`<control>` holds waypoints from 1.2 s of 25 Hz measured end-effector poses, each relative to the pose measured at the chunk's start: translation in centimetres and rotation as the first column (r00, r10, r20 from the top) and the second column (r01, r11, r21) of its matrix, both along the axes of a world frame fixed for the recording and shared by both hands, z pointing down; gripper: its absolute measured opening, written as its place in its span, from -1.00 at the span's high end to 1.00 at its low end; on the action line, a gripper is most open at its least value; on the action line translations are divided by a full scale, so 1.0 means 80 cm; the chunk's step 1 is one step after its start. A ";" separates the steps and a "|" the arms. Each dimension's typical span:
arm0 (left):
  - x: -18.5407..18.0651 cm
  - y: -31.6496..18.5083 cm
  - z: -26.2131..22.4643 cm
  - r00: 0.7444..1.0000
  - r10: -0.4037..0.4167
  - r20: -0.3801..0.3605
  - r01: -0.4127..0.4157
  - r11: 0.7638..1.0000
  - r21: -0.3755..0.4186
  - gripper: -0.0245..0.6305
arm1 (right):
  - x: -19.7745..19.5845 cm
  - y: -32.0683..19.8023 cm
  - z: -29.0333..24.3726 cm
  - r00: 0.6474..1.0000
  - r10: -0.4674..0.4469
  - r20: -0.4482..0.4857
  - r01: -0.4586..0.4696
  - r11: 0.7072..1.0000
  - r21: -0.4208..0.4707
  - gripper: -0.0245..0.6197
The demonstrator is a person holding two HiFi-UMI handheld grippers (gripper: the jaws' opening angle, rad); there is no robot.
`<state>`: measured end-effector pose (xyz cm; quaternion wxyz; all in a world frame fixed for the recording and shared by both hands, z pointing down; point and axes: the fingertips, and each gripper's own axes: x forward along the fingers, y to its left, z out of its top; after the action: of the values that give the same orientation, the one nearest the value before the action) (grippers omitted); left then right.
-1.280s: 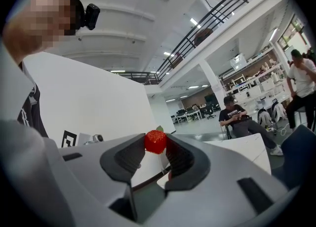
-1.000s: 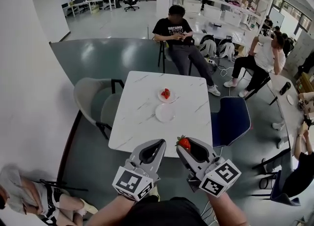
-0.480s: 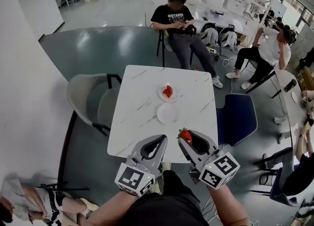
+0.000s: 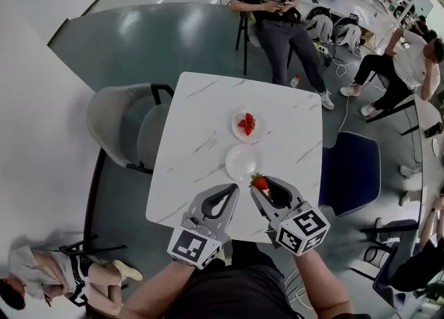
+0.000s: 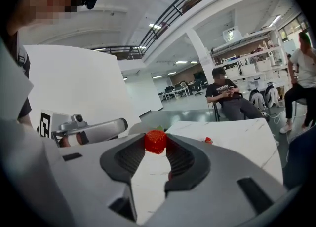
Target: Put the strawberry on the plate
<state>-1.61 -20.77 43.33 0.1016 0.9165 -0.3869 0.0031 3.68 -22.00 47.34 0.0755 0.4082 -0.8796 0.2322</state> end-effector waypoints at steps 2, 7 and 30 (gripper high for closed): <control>0.009 -0.017 0.017 1.000 -0.001 0.003 0.001 1.000 -0.021 0.89 | 0.004 -0.021 0.030 0.999 -0.015 -0.031 0.014 0.999 -0.032 0.51; 0.022 -0.060 0.064 1.000 -0.011 0.012 0.012 0.997 -0.075 0.89 | 0.009 -0.065 0.104 0.994 -0.041 -0.096 0.032 0.995 -0.100 0.51; 0.024 -0.123 0.194 0.996 -0.031 0.078 0.048 0.974 -0.222 0.89 | 0.003 -0.110 0.320 0.837 -0.272 -0.475 0.131 0.942 -0.308 0.51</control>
<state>0.34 -30.59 58.86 0.1897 0.8906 -0.4057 0.0788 3.95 -30.78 72.94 0.3836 0.3455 -0.8274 0.2211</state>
